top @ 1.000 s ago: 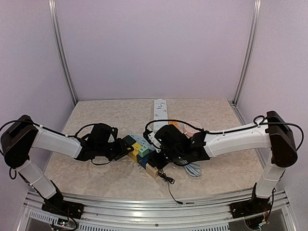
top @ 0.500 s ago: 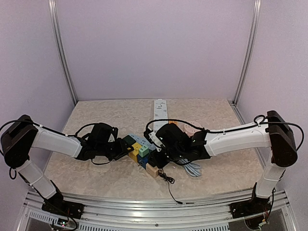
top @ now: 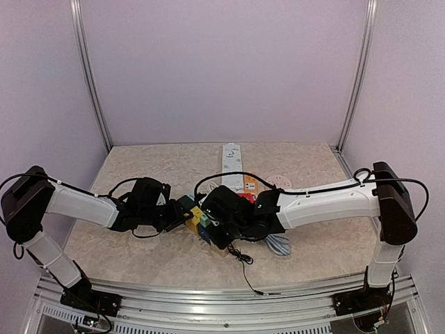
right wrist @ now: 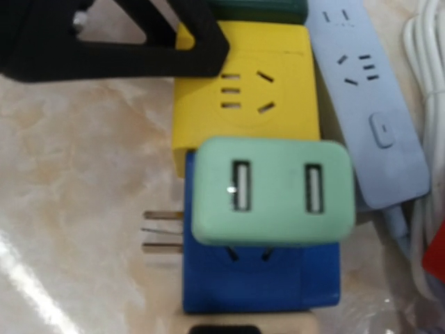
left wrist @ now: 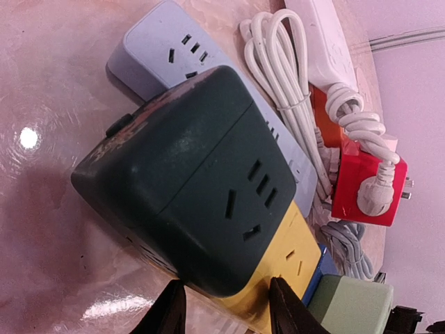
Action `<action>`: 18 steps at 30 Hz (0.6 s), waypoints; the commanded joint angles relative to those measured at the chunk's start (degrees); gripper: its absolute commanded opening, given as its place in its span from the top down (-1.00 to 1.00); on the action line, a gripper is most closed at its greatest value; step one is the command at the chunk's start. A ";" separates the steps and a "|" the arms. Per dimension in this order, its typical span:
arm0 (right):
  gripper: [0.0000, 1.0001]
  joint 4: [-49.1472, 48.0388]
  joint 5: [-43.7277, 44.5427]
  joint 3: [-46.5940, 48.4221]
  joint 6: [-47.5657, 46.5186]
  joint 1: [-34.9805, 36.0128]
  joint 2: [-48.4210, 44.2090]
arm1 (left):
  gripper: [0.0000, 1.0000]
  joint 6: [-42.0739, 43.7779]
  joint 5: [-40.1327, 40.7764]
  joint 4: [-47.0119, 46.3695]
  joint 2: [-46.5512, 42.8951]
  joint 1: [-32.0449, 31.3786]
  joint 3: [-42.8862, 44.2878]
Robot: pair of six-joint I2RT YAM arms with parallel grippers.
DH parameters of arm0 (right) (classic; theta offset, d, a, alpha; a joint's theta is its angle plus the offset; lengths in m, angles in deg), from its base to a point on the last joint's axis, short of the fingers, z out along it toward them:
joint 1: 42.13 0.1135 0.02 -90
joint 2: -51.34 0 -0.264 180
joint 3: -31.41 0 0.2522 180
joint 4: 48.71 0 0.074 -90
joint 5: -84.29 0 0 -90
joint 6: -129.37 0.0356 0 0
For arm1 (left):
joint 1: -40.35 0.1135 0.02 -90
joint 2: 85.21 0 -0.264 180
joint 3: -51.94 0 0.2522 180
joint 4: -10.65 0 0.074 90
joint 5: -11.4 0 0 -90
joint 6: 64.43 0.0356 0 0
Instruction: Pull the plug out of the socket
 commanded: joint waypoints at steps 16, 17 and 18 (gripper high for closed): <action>1.00 -3.36 -1.26 -0.78 0.85 -0.21 1.31 | 0.21 1.51 0.52 7.75 1.77 -1.36 -0.45; 1.00 -4.28 -2.80 -1.76 1.35 -0.91 0.67 | 0.21 1.52 0.49 7.76 1.73 -1.36 -0.49; 1.00 -6.14 -4.77 -2.95 1.88 -1.76 -0.13 | 0.21 1.50 0.53 7.76 1.66 -1.36 -0.54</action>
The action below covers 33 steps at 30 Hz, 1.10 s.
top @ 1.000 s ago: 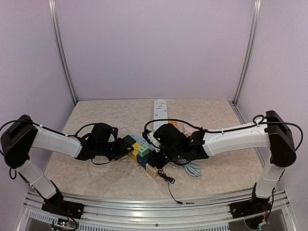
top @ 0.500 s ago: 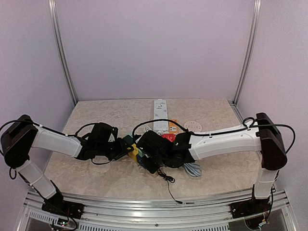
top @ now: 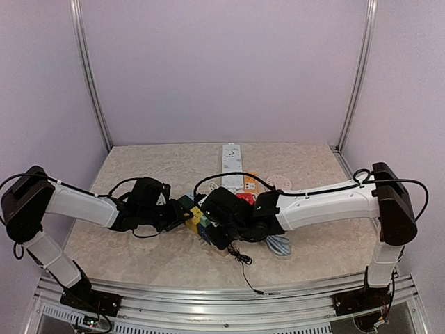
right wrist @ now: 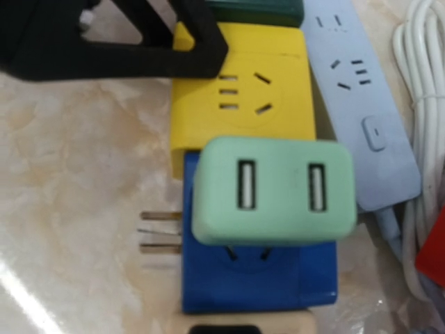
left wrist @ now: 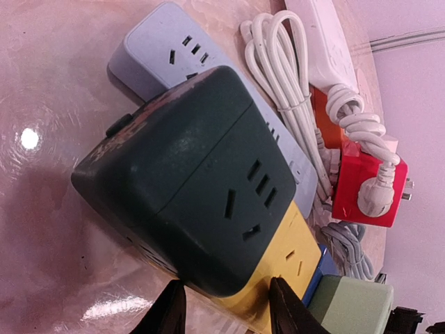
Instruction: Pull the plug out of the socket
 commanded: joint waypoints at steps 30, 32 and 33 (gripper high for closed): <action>1.00 -10.62 -13.99 -9.13 4.14 -6.53 -4.33 | 0.20 1.67 0.40 7.73 1.42 -1.43 -0.64; 1.00 -8.95 -11.71 -8.02 3.45 -5.74 -3.74 | 0.20 1.70 0.25 7.73 1.46 -1.43 -0.63; 1.00 -8.06 -10.65 -7.37 3.05 -5.30 -3.52 | 0.21 1.71 0.29 7.73 1.54 -1.43 -0.63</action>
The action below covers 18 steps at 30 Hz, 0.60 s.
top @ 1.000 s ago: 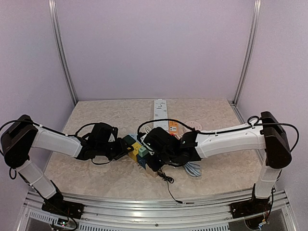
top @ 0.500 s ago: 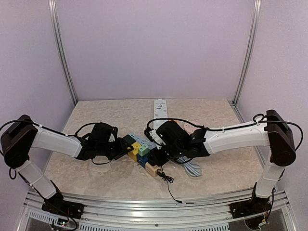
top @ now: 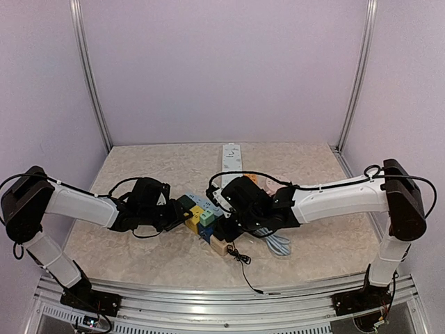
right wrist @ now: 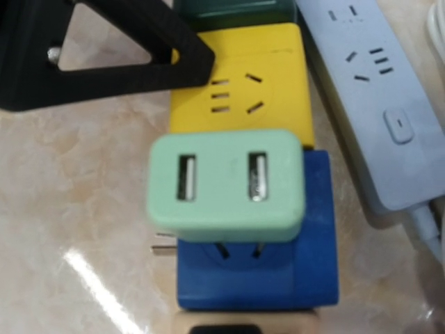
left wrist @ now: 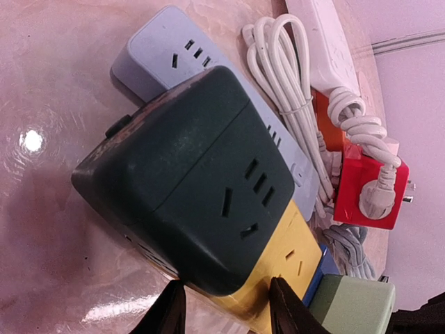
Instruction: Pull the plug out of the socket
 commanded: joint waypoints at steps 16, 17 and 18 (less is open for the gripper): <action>1.00 13.84 19.86 12.03 -6.07 7.03 7.53 | 0.20 2.04 -0.92 7.58 2.20 -1.17 -0.15; 1.00 14.23 20.48 12.40 -6.27 7.22 7.80 | 0.20 1.97 -0.98 7.60 2.32 -1.17 -0.08; 1.00 14.49 20.95 12.72 -6.38 7.41 7.97 | 0.21 2.01 -0.98 7.63 2.37 -1.17 -0.01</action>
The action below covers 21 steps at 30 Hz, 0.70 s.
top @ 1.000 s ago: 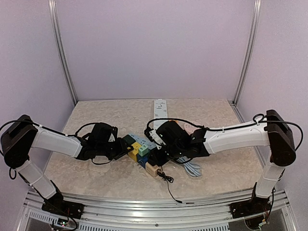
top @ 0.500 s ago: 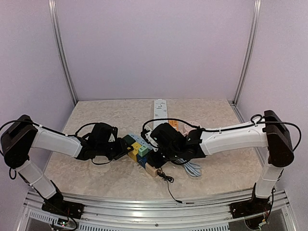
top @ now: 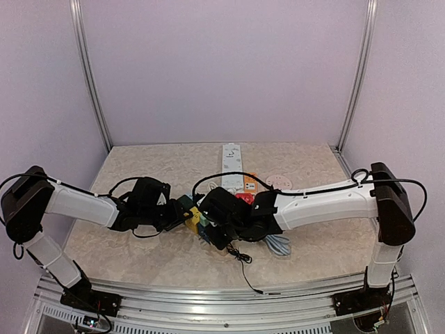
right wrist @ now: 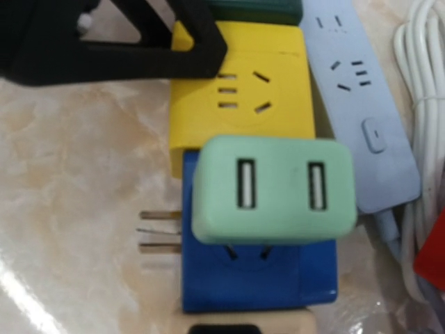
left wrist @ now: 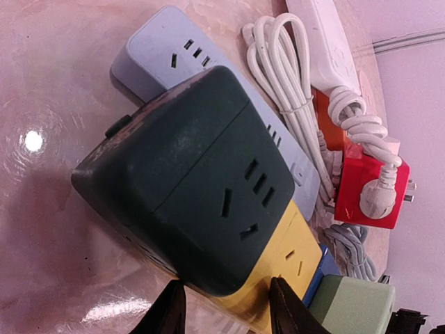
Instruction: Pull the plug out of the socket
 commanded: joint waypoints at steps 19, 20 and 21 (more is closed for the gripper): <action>1.00 -9.51 -10.70 -6.21 2.90 -3.87 -4.21 | 0.21 2.10 -0.96 7.83 2.53 -1.14 0.08; 1.00 -10.53 -12.63 -7.26 3.49 -4.52 -4.67 | 0.21 2.10 -0.93 7.83 2.53 -1.14 0.08; 1.00 -11.53 -14.01 -8.10 4.05 -5.00 -5.15 | 0.21 2.13 -0.92 7.81 2.46 -1.14 0.08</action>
